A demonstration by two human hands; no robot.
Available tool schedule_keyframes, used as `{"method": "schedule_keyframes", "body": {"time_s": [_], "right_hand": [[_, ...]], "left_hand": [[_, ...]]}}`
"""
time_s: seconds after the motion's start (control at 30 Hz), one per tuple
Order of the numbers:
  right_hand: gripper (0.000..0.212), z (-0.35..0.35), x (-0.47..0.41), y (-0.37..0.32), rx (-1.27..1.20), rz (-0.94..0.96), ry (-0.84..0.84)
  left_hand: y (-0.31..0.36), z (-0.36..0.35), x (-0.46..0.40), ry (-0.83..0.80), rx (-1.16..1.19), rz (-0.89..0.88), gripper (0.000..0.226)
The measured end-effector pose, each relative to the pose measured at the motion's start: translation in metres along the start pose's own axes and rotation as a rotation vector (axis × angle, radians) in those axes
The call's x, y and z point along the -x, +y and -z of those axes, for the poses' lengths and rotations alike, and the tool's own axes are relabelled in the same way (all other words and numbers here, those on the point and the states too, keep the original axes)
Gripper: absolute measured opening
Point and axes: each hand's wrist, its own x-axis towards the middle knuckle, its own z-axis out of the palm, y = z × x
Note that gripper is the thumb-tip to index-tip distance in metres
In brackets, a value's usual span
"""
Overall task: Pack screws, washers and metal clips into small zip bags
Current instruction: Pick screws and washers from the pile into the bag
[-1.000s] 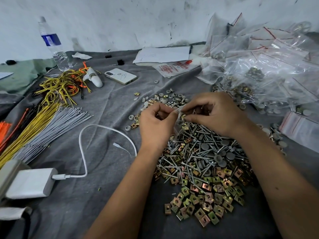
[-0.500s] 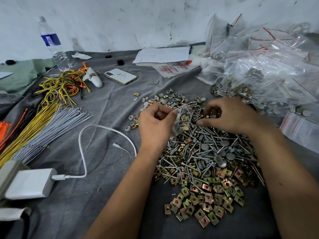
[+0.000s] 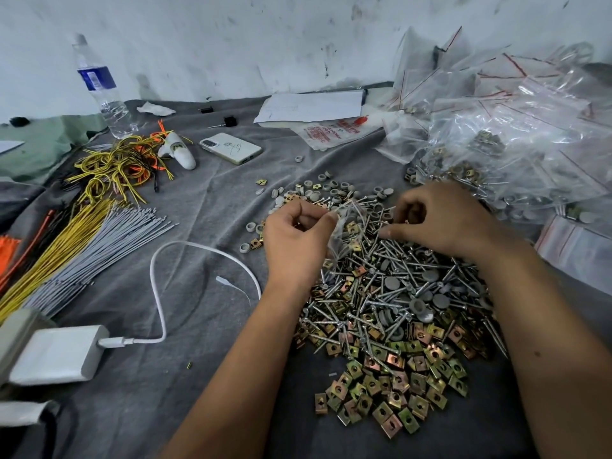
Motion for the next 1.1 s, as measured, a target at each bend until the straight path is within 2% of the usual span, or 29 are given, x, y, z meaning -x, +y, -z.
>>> {"method": "schedule_keyframes", "body": {"time_s": [0.1,0.3,0.47,0.63,0.73,0.87,1.1], "right_hand": [[0.03,0.001,0.0,-0.001,-0.034,0.026,-0.06],[0.023,-0.001,-0.001,-0.004,-0.087,0.003,-0.042],[0.022,0.0,0.0,-0.011,-0.366,-0.04,0.084],[0.022,-0.001,0.002,-0.022,-0.599,-0.064,0.094],[0.015,-0.002,0.002,-0.025,-0.616,-0.023,0.123],[0.011,-0.003,0.002,-0.029,-0.574,0.056,0.272],[0.014,-0.016,0.007,-0.045,-0.49,0.267,0.155]], "left_hand": [[-0.001,0.0,-0.001,0.002,-0.011,-0.002,0.015],[-0.002,0.0,-0.002,0.004,-0.018,0.012,0.017],[-0.003,0.0,-0.002,0.008,-0.017,0.02,0.015],[-0.003,0.0,-0.002,0.006,-0.029,0.01,0.016],[-0.002,0.0,-0.002,0.01,-0.028,0.012,0.018],[-0.001,0.0,-0.001,0.006,-0.038,-0.005,0.017],[0.001,0.0,0.0,0.0,-0.051,-0.039,0.015]]}}
